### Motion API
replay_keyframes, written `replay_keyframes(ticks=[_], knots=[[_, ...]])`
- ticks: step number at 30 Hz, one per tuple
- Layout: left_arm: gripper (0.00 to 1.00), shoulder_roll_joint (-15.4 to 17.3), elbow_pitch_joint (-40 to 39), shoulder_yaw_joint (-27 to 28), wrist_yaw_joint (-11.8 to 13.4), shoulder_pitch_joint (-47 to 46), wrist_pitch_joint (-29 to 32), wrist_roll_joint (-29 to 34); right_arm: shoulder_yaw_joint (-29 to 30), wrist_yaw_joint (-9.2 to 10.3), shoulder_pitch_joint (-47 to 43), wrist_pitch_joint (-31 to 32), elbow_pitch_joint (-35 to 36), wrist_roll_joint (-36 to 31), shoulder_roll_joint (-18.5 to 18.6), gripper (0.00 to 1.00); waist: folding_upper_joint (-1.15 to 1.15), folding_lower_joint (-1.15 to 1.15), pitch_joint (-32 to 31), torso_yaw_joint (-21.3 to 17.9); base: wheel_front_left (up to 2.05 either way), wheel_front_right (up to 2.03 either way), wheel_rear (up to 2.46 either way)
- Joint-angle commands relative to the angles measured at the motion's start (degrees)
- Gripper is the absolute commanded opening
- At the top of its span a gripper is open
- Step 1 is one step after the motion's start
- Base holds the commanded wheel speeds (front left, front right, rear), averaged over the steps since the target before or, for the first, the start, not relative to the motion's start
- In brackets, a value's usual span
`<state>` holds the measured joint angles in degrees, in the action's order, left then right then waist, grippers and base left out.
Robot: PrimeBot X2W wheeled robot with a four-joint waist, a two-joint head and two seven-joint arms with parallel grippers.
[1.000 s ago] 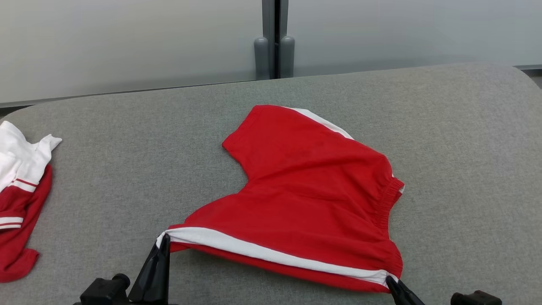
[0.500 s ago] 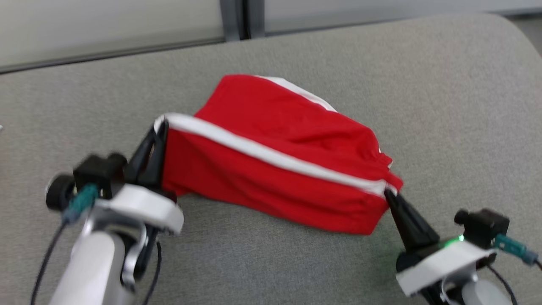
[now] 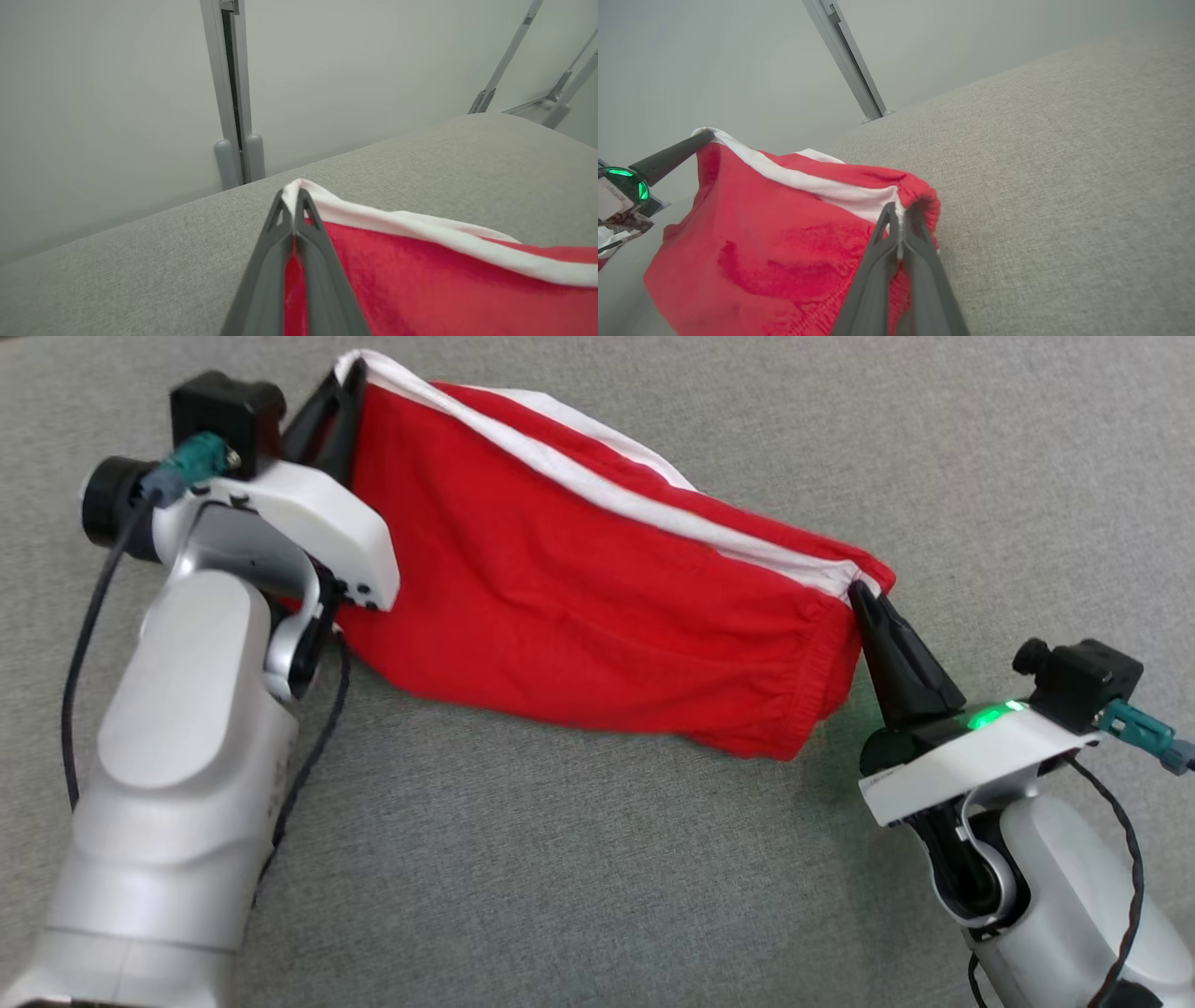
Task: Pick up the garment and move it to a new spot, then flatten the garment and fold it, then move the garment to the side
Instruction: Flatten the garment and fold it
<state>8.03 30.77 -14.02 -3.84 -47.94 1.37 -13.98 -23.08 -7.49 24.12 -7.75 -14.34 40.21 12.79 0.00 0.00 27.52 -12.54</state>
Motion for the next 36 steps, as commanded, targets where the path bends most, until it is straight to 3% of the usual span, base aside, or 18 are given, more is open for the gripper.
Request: replay_keyframes(ticks=[1,3,4,5,6,12,18,22,27,36], knots=[[0.00,-0.1,1.7,0.3,-0.4,-2.0,-1.1,-0.6,-0.4,0.00,1.1,-0.7,-0.5,0.5,0.3,0.00,0.00,0.00,0.9,-0.9,0.00,0.00,0.00],[0.00,-0.6,6.3,0.2,-0.7,-4.1,-2.1,-0.9,-1.4,0.00,2.1,-1.4,-1.3,1.0,0.6,0.04,0.00,0.00,1.2,-1.0,0.00,0.00,0.00],[0.25,-0.8,8.4,0.2,-0.9,-5.0,-2.2,-1.3,-1.9,0.00,2.6,-1.9,-1.7,1.1,0.8,0.31,0.00,0.00,1.3,-1.1,0.00,0.00,0.00],[1.00,-1.0,10.6,0.3,-0.9,-5.9,-2.4,-1.6,-2.6,0.00,3.1,-2.3,-1.9,0.7,1.2,0.59,0.00,0.00,1.4,-1.1,0.00,0.00,0.00],[1.00,-1.1,12.3,0.3,-1.1,-6.8,-2.8,-1.7,-3.4,0.00,3.5,-2.7,-2.2,-0.3,1.8,1.00,0.00,0.00,1.4,-1.1,0.00,0.00,0.00],[1.00,-2.0,17.6,0.9,-0.2,-6.4,-11.1,-2.5,-4.0,0.00,2.2,-5.7,-1.7,-2.8,3.7,1.00,0.00,0.00,0.1,-0.7,0.00,0.00,0.00],[1.00,-2.1,15.8,2.0,1.7,-2.5,-15.8,-2.5,-1.4,0.00,-0.8,-6.9,0.7,-5.2,5.5,1.00,0.00,0.00,-1.8,0.5,0.00,0.00,0.00],[1.00,-1.5,8.9,3.4,4.9,2.8,-16.6,-1.4,2.7,0.00,-3.3,-7.2,3.8,-8.4,6.1,1.00,0.00,0.00,-3.4,1.8,0.00,0.00,0.00],[1.00,-1.5,-6.0,6.1,9.3,13.1,-16.6,0.7,8.8,0.00,-5.7,-7.4,6.9,-13.2,5.4,1.00,0.00,0.00,-5.5,4.0,0.00,0.00,0.00],[1.00,-1.2,-21.6,7.7,13.5,30.7,-16.5,2.9,13.5,0.00,-9.3,-5.5,9.0,-18.9,3.9,1.00,0.00,0.00,-10.1,7.0,0.00,0.00,0.00]])
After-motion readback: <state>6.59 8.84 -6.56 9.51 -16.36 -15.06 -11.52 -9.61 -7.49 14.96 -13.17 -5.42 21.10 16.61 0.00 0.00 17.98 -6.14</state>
